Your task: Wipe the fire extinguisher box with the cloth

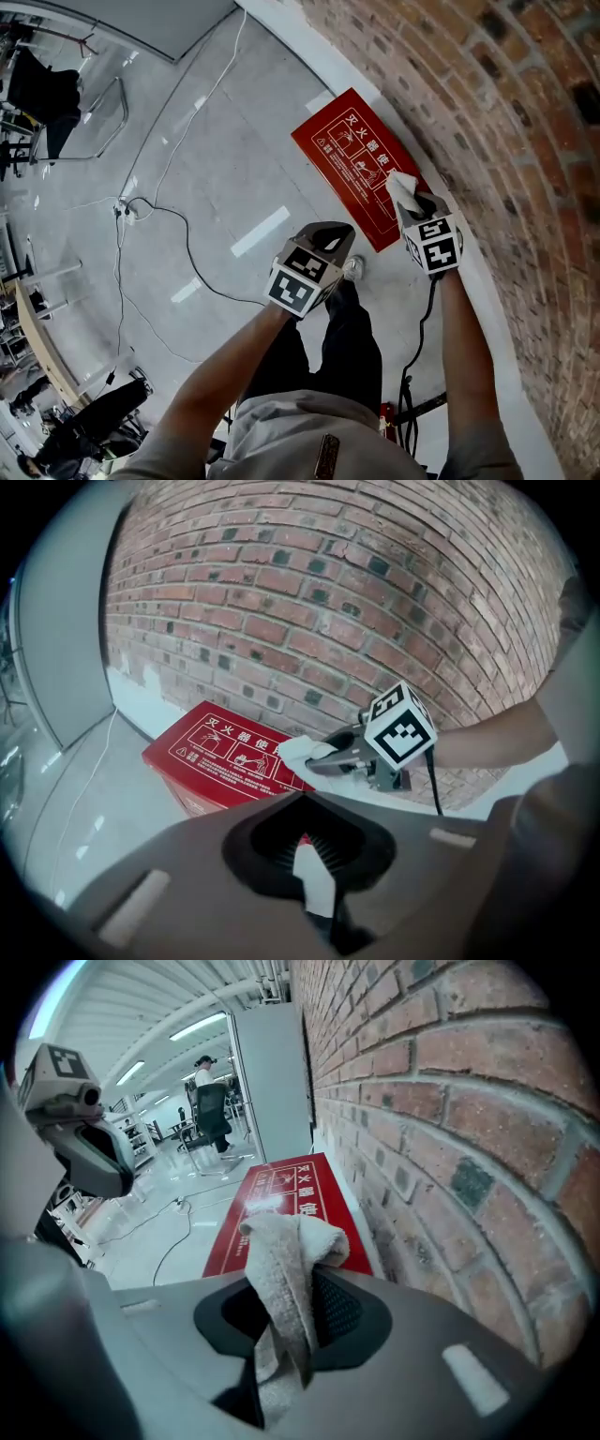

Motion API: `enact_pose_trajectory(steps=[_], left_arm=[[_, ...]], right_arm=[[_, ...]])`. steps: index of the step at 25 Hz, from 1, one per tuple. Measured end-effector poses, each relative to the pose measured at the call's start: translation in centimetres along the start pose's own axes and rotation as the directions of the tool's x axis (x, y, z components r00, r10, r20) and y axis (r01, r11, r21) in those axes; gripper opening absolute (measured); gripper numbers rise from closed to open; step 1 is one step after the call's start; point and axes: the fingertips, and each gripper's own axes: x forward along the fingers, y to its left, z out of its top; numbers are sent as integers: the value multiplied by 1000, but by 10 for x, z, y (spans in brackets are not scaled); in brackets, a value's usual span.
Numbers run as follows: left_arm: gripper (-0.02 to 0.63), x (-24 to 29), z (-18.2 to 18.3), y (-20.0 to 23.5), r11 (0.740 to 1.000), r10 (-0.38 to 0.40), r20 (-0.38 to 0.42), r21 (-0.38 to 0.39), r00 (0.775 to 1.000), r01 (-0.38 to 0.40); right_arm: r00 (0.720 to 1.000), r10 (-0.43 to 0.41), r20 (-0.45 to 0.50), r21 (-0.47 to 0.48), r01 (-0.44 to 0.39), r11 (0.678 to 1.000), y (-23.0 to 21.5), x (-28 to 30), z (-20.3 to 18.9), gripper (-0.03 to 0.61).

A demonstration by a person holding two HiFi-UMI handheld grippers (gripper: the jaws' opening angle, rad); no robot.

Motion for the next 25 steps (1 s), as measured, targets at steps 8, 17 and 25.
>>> enact_pose_trajectory(steps=[8, 17, 25], left_arm=[[0, -7, -27, 21, 1000, -3, -35, -17, 999, 2], [0, -13, -57, 79, 999, -30, -44, -42, 999, 28], [0, -11, -29, 107, 996, -85, -33, -2, 996, 85]], right_arm=[[999, 41, -2, 46, -41, 998, 82, 11, -7, 121], [994, 99, -41, 28, -98, 995, 139, 19, 18, 121], [995, -89, 54, 50, 87, 995, 46, 0, 97, 121]])
